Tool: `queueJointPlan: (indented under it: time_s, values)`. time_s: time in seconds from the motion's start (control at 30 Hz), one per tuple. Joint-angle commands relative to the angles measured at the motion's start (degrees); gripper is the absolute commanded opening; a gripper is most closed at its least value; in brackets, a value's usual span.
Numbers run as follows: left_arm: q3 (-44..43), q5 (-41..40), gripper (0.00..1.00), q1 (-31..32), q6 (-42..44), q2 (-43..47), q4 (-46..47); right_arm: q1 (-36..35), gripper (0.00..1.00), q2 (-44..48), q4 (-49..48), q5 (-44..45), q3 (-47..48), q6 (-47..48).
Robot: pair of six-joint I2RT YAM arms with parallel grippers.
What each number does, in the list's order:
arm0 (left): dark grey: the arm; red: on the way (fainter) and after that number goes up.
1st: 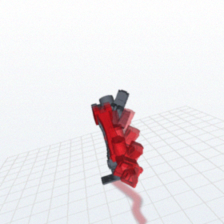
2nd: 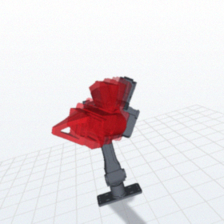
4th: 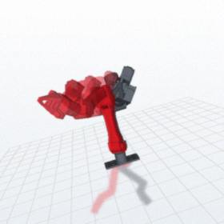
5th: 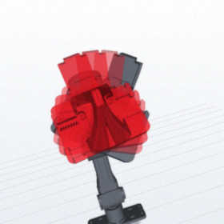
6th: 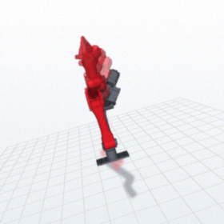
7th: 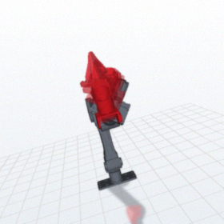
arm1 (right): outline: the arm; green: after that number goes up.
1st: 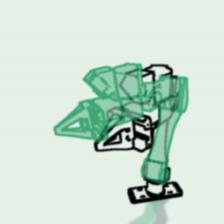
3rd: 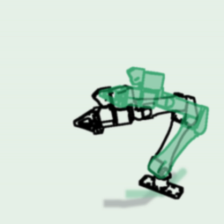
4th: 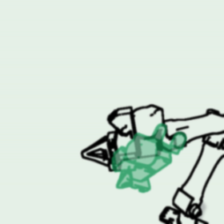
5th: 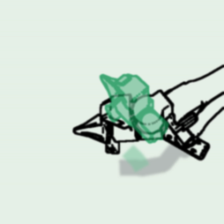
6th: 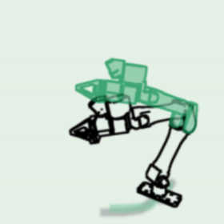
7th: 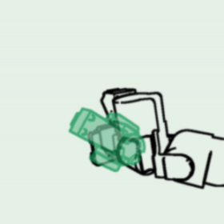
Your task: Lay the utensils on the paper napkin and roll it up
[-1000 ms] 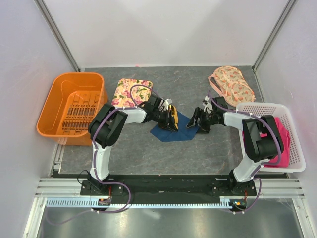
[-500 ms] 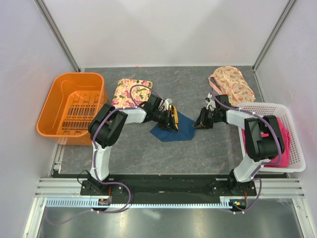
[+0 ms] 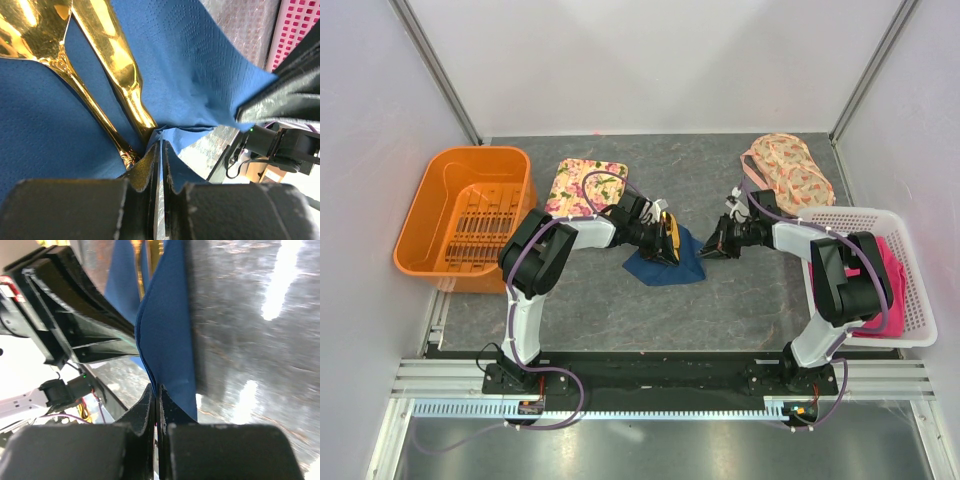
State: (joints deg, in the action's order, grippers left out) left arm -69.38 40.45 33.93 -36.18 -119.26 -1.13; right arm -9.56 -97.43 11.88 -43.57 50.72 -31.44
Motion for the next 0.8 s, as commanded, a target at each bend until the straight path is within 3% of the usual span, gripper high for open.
queueJointPlan:
  time_s: [0.0,0.3,0.77]
  values:
    - [-0.93,-1.51,0.1,0.08,1.03,-0.53,-0.46,-1.68,0.0,-0.92,-4.32,-2.48,1.31,-4.5]
    - [-1.19,-1.07,0.09,-0.01,1.03,-0.62,-0.46,-5.38,0.0,-3.47,-11.44,-3.1,-0.27,-12.75]
    - [-0.93,0.42,0.1,-0.36,0.06,1.49,0.07,-6.52,0.0,-6.55,-15.22,-1.96,-1.32,-13.91]
